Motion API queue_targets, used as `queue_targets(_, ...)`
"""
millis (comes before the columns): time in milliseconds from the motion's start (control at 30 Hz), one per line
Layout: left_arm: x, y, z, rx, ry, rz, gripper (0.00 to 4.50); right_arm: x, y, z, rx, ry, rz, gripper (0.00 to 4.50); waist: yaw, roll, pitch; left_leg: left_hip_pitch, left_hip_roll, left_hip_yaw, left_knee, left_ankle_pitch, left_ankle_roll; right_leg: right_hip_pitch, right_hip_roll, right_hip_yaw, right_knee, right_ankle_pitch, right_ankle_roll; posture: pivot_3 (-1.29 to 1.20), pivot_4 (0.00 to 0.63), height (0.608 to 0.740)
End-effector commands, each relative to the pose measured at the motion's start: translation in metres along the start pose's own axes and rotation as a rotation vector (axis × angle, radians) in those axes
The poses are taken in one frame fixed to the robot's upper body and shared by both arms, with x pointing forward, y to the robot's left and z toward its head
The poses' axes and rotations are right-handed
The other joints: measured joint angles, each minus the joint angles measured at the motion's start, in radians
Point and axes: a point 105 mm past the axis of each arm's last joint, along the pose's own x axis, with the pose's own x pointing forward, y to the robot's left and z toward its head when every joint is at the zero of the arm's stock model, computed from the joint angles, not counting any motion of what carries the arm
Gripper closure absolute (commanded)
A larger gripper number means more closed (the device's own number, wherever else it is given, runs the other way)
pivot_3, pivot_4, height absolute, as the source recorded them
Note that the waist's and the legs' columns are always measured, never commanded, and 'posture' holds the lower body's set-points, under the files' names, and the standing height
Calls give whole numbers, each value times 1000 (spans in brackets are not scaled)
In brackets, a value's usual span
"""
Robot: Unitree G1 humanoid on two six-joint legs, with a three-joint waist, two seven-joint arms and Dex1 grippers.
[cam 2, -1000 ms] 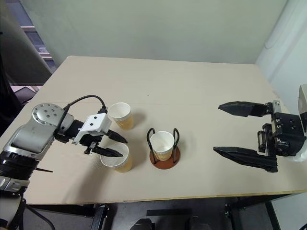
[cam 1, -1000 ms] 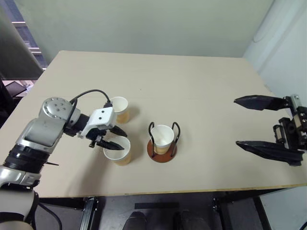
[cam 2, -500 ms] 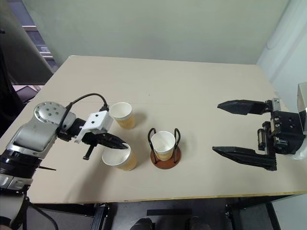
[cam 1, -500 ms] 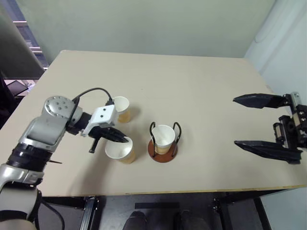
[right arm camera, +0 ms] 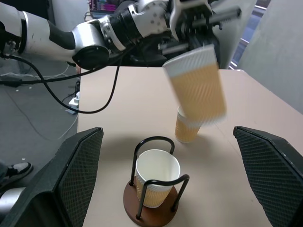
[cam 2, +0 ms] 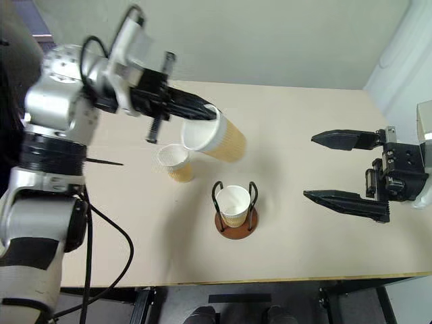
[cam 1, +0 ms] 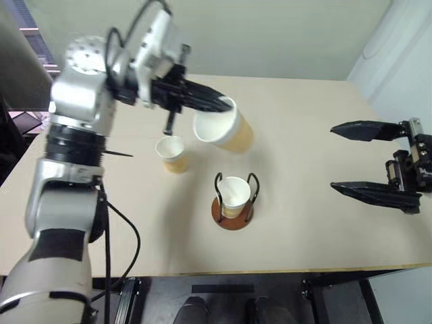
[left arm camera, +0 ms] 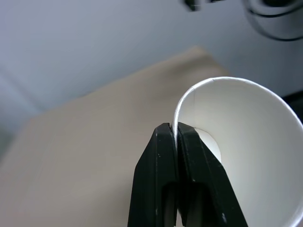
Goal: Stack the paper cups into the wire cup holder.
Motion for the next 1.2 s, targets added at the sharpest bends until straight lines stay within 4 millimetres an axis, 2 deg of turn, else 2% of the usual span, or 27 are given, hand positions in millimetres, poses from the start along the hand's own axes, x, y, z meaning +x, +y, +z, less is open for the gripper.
queue_targets(33, 14, -10, -2, 44, 47, -118, 4479, -4, 4, 8, -59, 22, -20, 0, 0, 0, 0, 0, 0, 0, 2, -1, 1, 0, -1, 2, -1, 0, 2, 0, 150, 740)
queue_targets(367, 34, -17, -25, 77, 183, -253, 4479, -6, 9, 6, -52, 41, -51, 0, 0, 0, 0, -1, -7, 2, 7, -4, 7, 0, -4, 6, -6, 1, 8, 0, 150, 740)
queue_targets(533, 40, -20, -26, 103, 203, -313, 4479, -5, 11, 3, -48, 49, -62, 0, 1, 0, 0, -2, -9, 2, 7, -4, 8, 0, -5, 6, -6, 0, 10, 0, 150, 740)
queue_targets(900, 48, -30, -43, 123, 291, -423, 4479, -3, 14, -2, -43, 60, -87, 0, 1, 0, 0, -3, -11, 3, 7, -4, 10, 0, -6, 7, -8, 0, 12, 0, 150, 740)
queue_targets(1133, 51, -31, -44, 122, 300, -442, 4479, -4, 16, -5, -42, 66, -93, 0, 1, 0, 0, -3, -11, 4, 8, -5, 10, 0, -6, 7, -8, 0, 13, 0, 150, 740)
queue_targets(1200, 51, -30, -45, 117, 305, -439, 4051, -4, 16, -6, -42, 67, -93, 0, 1, 0, 0, -3, -11, 4, 8, -5, 10, 0, -6, 7, -8, 0, 13, 0, 150, 740)
